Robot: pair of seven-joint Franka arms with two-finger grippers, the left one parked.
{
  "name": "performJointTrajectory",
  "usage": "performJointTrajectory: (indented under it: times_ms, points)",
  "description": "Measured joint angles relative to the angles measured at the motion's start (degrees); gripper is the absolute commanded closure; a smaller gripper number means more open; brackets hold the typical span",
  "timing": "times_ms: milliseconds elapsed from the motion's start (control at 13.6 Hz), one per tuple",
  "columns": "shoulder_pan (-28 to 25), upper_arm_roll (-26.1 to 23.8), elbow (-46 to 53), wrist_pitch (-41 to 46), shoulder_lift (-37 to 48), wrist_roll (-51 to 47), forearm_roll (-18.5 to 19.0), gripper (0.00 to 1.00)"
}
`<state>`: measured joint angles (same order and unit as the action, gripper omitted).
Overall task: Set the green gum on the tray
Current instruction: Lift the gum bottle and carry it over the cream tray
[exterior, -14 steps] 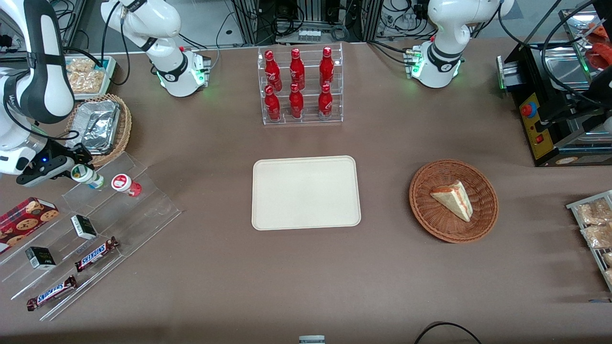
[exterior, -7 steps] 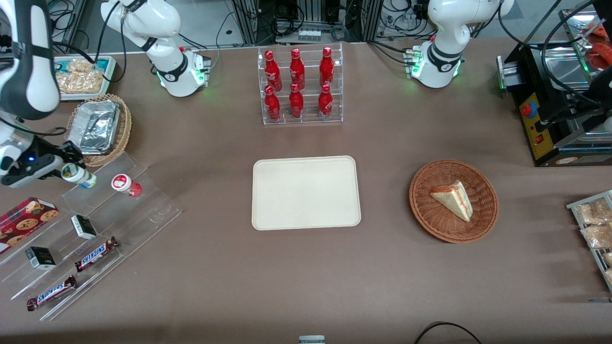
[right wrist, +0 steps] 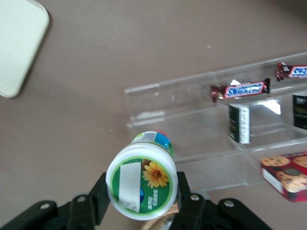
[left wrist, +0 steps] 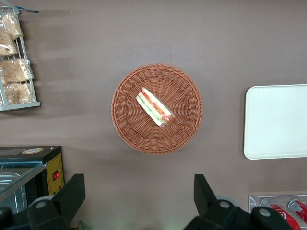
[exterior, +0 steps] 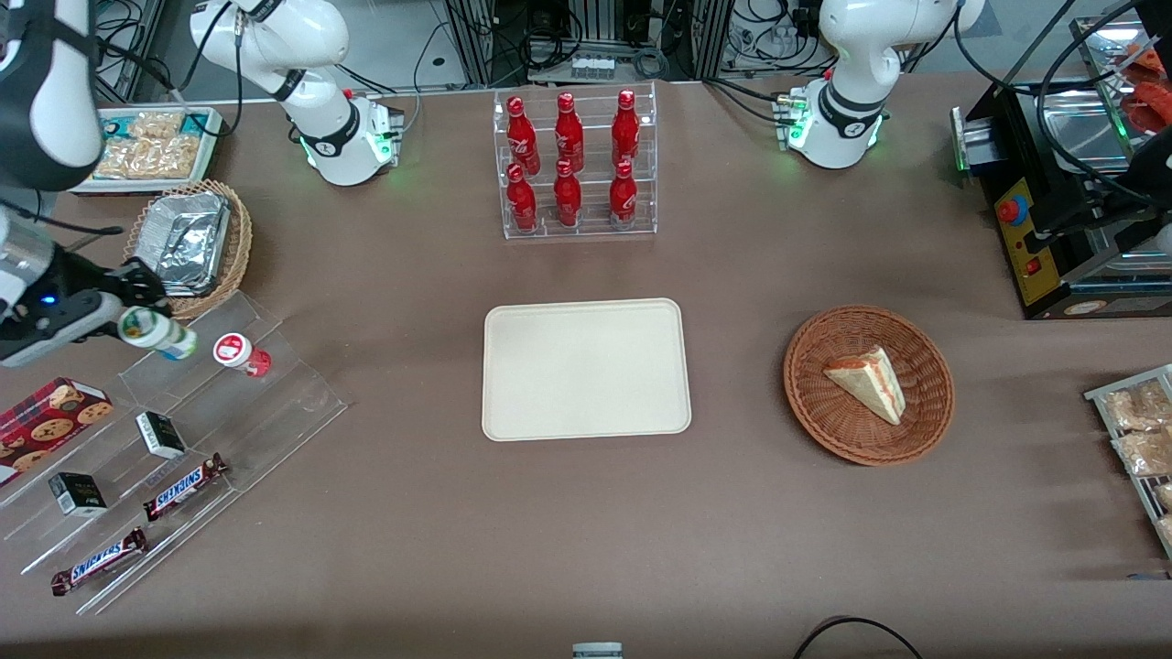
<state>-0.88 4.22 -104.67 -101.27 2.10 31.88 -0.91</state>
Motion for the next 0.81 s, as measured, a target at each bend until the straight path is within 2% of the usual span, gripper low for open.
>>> performJointTrajectory:
  times_ms: [368,515,809]
  points:
    - [-13.6,-0.3,2.2,0.8,-2.3,-21.6,-0.6,1.0]
    - [-17.7,-0.3,4.7,0.8,-4.5,-29.1,-2.4,1.0]
    - [-25.2,-0.3,10.6,0.7,-11.6,-42.7,-2.8,1.0]
